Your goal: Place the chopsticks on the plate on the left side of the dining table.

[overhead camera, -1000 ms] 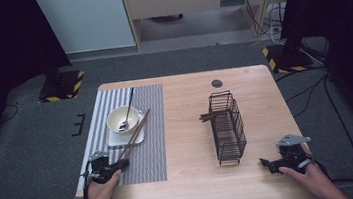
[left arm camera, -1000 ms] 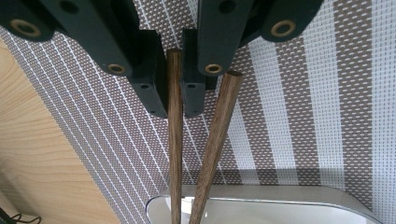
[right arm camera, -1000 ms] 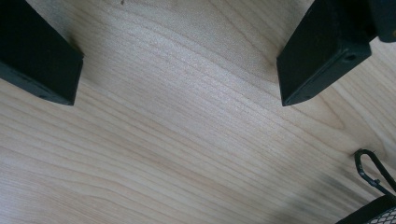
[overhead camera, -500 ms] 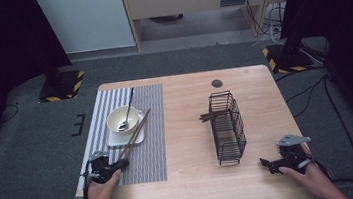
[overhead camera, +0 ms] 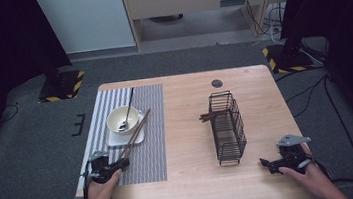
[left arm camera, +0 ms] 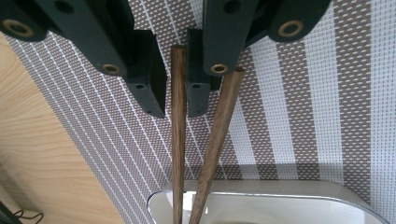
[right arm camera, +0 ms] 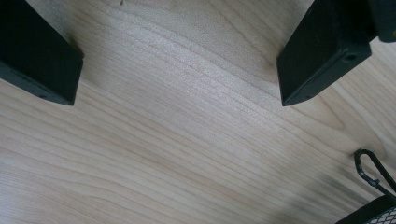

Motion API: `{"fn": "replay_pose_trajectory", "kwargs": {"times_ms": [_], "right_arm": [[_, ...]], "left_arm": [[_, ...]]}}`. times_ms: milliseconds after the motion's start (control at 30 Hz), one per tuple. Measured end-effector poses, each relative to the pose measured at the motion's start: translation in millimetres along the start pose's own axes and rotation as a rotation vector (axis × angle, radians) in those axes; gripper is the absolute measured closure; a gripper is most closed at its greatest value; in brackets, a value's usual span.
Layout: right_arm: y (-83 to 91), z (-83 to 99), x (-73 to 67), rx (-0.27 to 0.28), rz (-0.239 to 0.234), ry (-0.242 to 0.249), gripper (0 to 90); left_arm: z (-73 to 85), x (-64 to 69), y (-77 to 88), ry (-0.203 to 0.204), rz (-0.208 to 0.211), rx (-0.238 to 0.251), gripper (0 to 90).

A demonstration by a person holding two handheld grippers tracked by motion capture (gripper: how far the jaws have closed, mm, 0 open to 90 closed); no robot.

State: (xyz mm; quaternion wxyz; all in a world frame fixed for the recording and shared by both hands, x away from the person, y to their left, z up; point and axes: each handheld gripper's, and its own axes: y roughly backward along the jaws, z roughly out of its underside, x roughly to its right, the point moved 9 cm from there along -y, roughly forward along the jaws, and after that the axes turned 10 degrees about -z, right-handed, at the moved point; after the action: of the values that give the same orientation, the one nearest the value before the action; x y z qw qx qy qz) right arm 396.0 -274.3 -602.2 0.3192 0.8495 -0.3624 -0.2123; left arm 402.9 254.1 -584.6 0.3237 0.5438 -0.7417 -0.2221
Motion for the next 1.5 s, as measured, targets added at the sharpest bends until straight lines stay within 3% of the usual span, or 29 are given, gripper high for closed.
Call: {"fn": "replay_pose_trajectory", "kwargs": {"times_ms": [667, 900, 933, 1100, 1300, 1500], "right_arm": [[0.0, 0.1, -0.2, 0.0, 0.0, -0.001, 0.2], [0.0, 0.0, -0.2, 0.0, 0.0, -0.001, 0.2], [0.0, 0.1, -0.2, 0.0, 0.0, -0.001, 0.2], [0.0, 0.1, -0.2, 0.0, 0.0, -0.001, 0.2], [0.1, 0.1, -0.2, 0.0, 0.002, -0.001, 0.2], [0.0, 0.1, -0.3, 0.0, 0.001, -0.001, 0.2]], "left_arm": [[-9.3, 4.0, 5.4, -0.025, -0.009, 0.066, 73.2], [-20.0, 5.8, 12.0, -0.02, -0.002, 0.146, 69.5], [-24.2, 6.1, 14.8, -0.02, -0.001, 0.178, 68.5], [-32.4, 3.5, 20.3, -0.035, -0.04, 0.235, 61.8], [-31.4, -0.2, 16.0, -0.071, -0.094, 0.222, 50.0], [-26.1, -3.4, 9.9, -0.1, -0.139, 0.177, 47.5]]}}
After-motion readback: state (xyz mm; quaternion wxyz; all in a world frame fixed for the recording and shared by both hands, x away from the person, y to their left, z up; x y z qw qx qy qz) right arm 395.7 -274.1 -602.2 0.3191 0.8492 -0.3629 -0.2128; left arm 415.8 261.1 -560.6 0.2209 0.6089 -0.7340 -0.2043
